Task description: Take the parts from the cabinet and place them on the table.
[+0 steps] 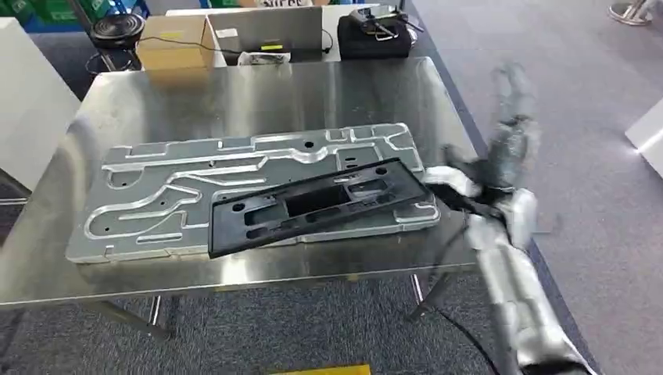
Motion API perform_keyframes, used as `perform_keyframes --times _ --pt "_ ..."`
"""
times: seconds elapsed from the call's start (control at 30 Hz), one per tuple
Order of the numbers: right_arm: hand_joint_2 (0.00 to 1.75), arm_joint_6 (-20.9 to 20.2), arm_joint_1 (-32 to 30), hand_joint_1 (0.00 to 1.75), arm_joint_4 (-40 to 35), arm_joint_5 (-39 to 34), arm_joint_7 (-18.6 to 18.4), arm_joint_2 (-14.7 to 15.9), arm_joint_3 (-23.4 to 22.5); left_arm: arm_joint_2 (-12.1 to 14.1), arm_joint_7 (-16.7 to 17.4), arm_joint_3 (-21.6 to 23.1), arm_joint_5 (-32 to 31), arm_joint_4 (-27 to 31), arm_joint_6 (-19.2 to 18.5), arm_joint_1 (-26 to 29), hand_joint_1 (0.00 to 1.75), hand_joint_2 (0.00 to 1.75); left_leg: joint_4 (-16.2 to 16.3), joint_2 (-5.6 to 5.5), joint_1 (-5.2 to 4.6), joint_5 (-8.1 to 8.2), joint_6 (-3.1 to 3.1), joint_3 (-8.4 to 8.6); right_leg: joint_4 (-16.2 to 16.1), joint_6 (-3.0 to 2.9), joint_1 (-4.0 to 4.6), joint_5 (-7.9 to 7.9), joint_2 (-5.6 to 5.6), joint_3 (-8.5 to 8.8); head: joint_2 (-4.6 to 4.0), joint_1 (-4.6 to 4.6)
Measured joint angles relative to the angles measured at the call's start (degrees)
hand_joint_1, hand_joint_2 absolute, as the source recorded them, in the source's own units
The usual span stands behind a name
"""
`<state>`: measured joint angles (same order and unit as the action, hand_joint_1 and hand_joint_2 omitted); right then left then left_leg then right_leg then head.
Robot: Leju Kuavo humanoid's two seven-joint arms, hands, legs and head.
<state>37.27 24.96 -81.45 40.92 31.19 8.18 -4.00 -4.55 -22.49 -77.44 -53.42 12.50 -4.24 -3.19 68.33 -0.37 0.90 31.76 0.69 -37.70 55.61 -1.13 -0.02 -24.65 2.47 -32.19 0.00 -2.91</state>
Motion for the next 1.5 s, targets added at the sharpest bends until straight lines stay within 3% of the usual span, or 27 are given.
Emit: perform_keyframes --times 0.07,0.1,0.13,0.2,0.23,0.27,0.33,0.4,0.47,0.53,0.57,0.6,0.63,0.73,0.77,0.8,0.87,0.93,0.97,1.03,1.07,1.1,1.17,1.23,1.3,1.43,1.5 --pt "0.00 -1.85 -7.36 0.00 -7.90 -2.67 4.18 2.03 -7.92 0.00 -0.17 -0.77 0.46 0.00 0.04 0.69 0.00 0.00 7.91 0.07 0.23 3.05 0.38 -3.28 0.14 -0.02 -0.03 -0.18 -0.07 -0.21 0.00 0.02" --pt "0.00 -2.53 -9.05 0.00 -10.41 -2.71 4.77 2.44 -10.71 0.00 -0.26 -0.94 0.51 0.00 0.04 0.86 0.00 0.00 8.07 0.10 0.34 2.44 0.47 -3.18 0.28 0.02 -0.16 -0.24 -0.56 -0.26 0.00 0.00" --pt "0.00 -2.83 -10.36 0.00 -12.17 -2.67 4.83 2.70 -12.35 0.02 -0.33 -1.01 0.53 0.00 0.02 0.78 0.00 0.00 5.43 0.10 0.41 0.57 0.45 -1.68 0.40 0.17 -0.28 -0.33 -1.32 -0.21 0.00 0.00" --pt "0.00 -1.74 -16.51 0.00 -18.24 -2.96 4.28 3.70 -16.39 0.11 -0.78 -1.27 0.66 0.00 0.04 0.20 0.00 0.00 -4.93 0.07 0.42 -4.39 0.20 3.82 0.77 0.88 -0.41 -0.84 -1.78 0.39 0.00 0.02" --pt "0.00 -1.45 -20.54 0.00 -21.58 -4.38 4.44 4.08 -19.22 0.11 -1.14 -1.51 0.64 0.00 0.00 -0.02 0.00 0.00 -9.56 -0.04 0.41 -5.17 -0.13 6.03 1.03 1.23 -0.41 -1.22 -1.60 0.55 0.00 0.02" --pt "0.00 -1.93 -24.23 0.00 -24.70 -6.65 5.27 4.03 -22.41 0.09 -1.51 -1.69 0.61 0.00 -0.07 -0.05 0.00 0.00 -10.44 -0.10 0.11 -4.63 -0.45 6.72 1.67 1.64 0.04 -1.42 -1.50 0.35 0.00 0.02" --pt "0.00 -4.17 -29.95 0.00 -29.25 -9.84 6.23 3.24 -27.35 0.09 -1.70 -1.90 0.53 0.00 -0.37 0.23 0.00 0.00 -10.06 -0.09 -0.04 -4.72 -0.85 6.43 1.58 2.08 -0.09 -1.17 -1.53 0.27 0.00 0.02" --pt "0.00 -5.56 -34.16 0.00 -32.87 -10.43 6.32 2.00 -31.30 0.11 -1.73 -1.97 0.46 0.00 -0.59 0.10 0.00 0.00 -10.81 0.04 -0.02 -5.26 -1.84 6.41 1.54 2.77 -0.42 -1.28 -1.76 0.17 0.00 0.02" --pt "0.00 -7.09 -36.40 0.00 -34.70 -9.46 6.34 1.10 -33.68 0.18 -1.88 -1.97 0.31 0.00 -0.94 -0.20 0.00 0.00 -11.07 0.48 0.04 -5.86 -2.67 6.00 5.21 3.17 -0.70 -5.35 -2.17 -1.25 0.00 0.02" --pt "0.00 -9.07 -37.36 0.00 -35.12 -8.14 6.34 -0.68 -35.96 0.24 -2.14 -1.97 0.09 0.02 -1.25 -0.44 0.00 0.00 -11.06 0.79 -0.14 -6.38 -2.92 5.24 14.17 3.60 -0.84 -10.69 -2.23 -4.59 0.00 0.02" --pt "0.00 -9.88 -37.87 0.00 -35.07 -7.65 6.34 -1.58 -36.86 0.26 -2.14 -1.95 0.05 0.02 -1.38 -0.53 0.00 0.00 -11.00 0.80 -0.23 -6.69 -2.93 4.76 17.79 3.74 -0.94 -12.16 -2.23 -5.80 0.00 0.02" --pt "0.00 -10.80 -38.17 0.00 -34.86 -7.13 6.34 -2.54 -37.82 0.26 -2.14 -1.97 0.02 0.02 -1.40 -0.54 0.00 0.00 -10.94 0.79 -0.32 -7.05 -2.84 4.24 19.07 3.83 -1.01 -12.11 -2.23 -5.79 0.00 0.02" --pt "0.00 -11.51 -38.08 0.00 -34.46 -6.77 6.34 -3.25 -38.49 0.26 -2.06 -1.97 -0.02 0.02 -1.40 -0.51 0.00 0.00 -10.86 0.80 -0.36 -7.37 -2.72 3.80 17.21 3.78 -1.04 -10.80 -2.23 -4.31 0.00 0.02" --pt "0.00 -14.00 -37.54 0.00 -31.22 -5.24 6.32 -5.25 -40.83 0.26 -1.59 -1.97 -0.15 0.02 -1.40 -0.68 0.00 0.00 -10.64 0.74 -0.38 -8.36 -2.26 2.71 2.26 3.07 -1.05 -5.54 -2.23 5.47 0.00 0.02" --pt "0.00 -14.22 -37.14 0.00 -30.37 -4.98 6.32 -5.58 -41.46 0.24 -1.53 -1.97 -0.17 0.02 -1.42 -0.70 0.00 0.00 -10.63 0.72 -0.51 -8.76 -1.92 2.51 -0.37 2.82 -0.75 -6.74 -2.29 6.71 0.00 0.00" --pt "0.00 -14.37 -37.09 0.00 -29.53 -4.87 6.32 -6.21 -42.24 0.24 -1.51 -1.97 -0.19 0.02 -1.44 -0.71 0.00 0.00 -10.88 0.67 -0.49 -9.21 -1.50 2.76 0.33 2.49 -0.34 -5.14 -2.38 6.17 0.00 0.02" --pt "0.00 -15.36 -36.49 0.00 -28.12 -4.11 6.27 -6.66 -43.38 0.22 -1.44 -1.97 -0.19 0.02 -1.38 -0.77 0.00 0.00 -11.09 0.70 -0.27 -9.99 -0.70 2.64 0.13 1.82 -0.10 -5.11 -2.40 5.75 0.00 0.02" --pt "0.00 -17.41 -35.16 0.00 -24.20 -1.48 6.12 -7.68 -45.13 0.33 -1.29 -2.01 -0.15 0.02 -1.36 -0.72 0.00 0.00 -10.70 0.57 -0.17 -9.54 -0.04 2.13 -0.65 0.78 -0.70 -3.47 -2.10 4.90 0.00 0.02" --pt "0.00 -17.74 -34.37 0.00 -21.88 -0.08 6.14 -7.92 -46.09 0.35 -1.29 -2.01 -0.13 0.02 -1.36 -0.70 0.00 0.00 -9.01 0.57 -0.25 -6.60 0.08 1.34 -0.81 0.35 -0.67 -2.90 -2.23 4.17 0.00 0.02" --pt "0.00 -17.78 -33.25 0.00 -15.76 1.64 6.23 -8.58 -48.63 0.28 -1.25 -1.99 -0.19 0.02 -1.38 -0.70 0.00 0.00 -0.58 0.55 -0.22 1.02 0.32 -0.85 -0.71 0.07 -0.60 -1.63 -2.07 2.50 0.00 0.02" --pt "0.00 -17.62 -33.00 0.00 -13.56 2.54 6.23 -8.93 -49.55 0.26 -1.20 -1.99 -0.22 0.02 -1.38 -0.68 0.00 0.00 3.51 0.55 -0.22 3.16 0.47 -1.56 -0.62 0.04 -0.53 -1.06 -1.94 1.64 0.00 0.02" --pt "0.00 -17.52 -32.49 0.00 -11.21 3.87 6.17 -9.03 -50.35 0.28 -1.18 -1.99 -0.22 0.02 -1.38 -0.62 0.00 0.00 6.37 0.56 -0.21 3.64 0.58 -1.59 -0.46 0.03 -0.49 -0.42 -1.91 0.65 0.00 0.02" --pt "0.00 -17.08 -31.30 0.00 -6.78 5.86 6.16 -9.10 -51.82 0.28 -1.16 -1.99 -0.37 0.02 -1.38 -0.65 0.00 0.00 5.30 0.56 -0.22 0.21 0.57 1.29 0.15 0.22 -0.48 0.66 -1.93 -1.35 0.00 0.02" --pt "0.00 -15.62 -29.79 0.00 -0.02 8.56 6.21 -9.10 -54.54 0.28 -1.07 -1.99 -0.41 0.02 -1.38 -0.69 0.00 0.00 -3.09 0.54 -0.25 -2.96 0.02 7.95 0.79 0.61 -0.47 1.52 -2.02 -2.87 0.00 0.00" --pt "0.00 -12.94 -28.17 0.00 8.94 13.12 5.16 -8.40 -58.18 0.31 -0.94 -1.99 -0.55 0.04 -1.38 -0.91 0.00 0.00 -13.29 0.41 -0.60 -0.34 -0.54 14.76 1.60 1.24 -0.16 2.14 -1.84 -3.57 0.00 0.02" --pt "0.00 -8.51 -26.78 0.00 25.65 21.96 -0.65 -5.96 -62.26 -0.05 -0.50 -2.01 -0.76 0.02 -1.42 -0.49 0.00 0.00 -13.51 0.65 -0.56 -1.85 -2.11 13.07 0.91 2.69 -0.31 4.26 -1.78 -4.03 0.00 0.02" --pt "0.00 -8.12 -26.50 0.00 30.53 22.27 -1.09 -5.34 -63.45 -0.07 -0.48 -2.01 -0.78 0.02 -1.42 -0.61 0.00 0.00 -13.55 1.06 -0.46 -3.34 -3.05 11.19 5.27 3.30 -0.79 -2.29 -2.11 -5.93 0.00 0.02"
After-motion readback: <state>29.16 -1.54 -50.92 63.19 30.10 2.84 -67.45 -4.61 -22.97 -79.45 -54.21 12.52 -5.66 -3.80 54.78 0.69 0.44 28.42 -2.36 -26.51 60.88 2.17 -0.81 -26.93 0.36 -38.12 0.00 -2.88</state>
